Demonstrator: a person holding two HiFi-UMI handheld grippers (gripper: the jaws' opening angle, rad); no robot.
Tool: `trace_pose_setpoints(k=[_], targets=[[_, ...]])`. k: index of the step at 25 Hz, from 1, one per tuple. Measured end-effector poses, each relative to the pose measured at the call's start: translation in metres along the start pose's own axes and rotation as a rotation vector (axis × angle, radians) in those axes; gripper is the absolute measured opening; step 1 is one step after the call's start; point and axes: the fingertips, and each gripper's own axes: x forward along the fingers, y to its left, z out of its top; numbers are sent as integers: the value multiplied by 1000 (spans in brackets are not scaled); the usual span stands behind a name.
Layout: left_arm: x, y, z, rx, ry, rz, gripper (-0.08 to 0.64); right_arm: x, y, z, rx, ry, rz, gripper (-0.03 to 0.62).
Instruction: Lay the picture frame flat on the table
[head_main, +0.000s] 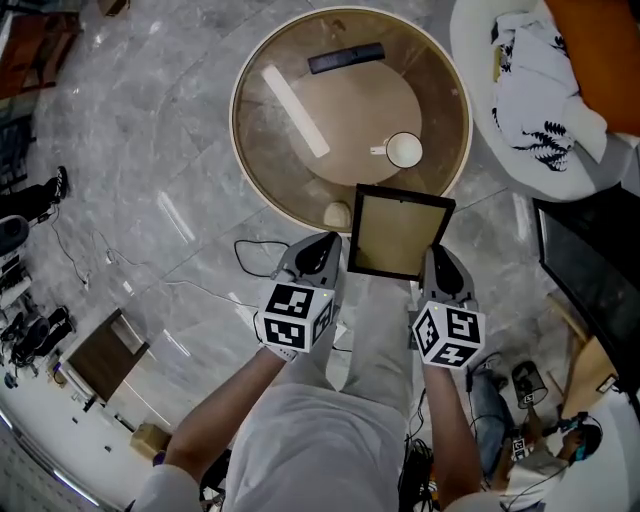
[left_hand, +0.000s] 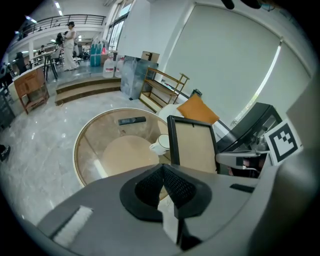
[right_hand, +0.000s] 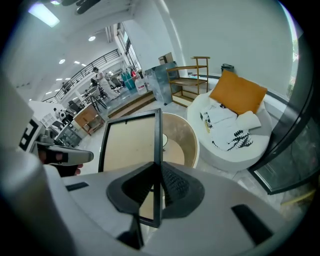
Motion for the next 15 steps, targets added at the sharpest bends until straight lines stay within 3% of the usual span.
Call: trace_pose_setpoints(k=[15], targets=[[55, 22, -40, 12, 57, 27, 5, 80, -28, -61, 86, 100, -38, 35]])
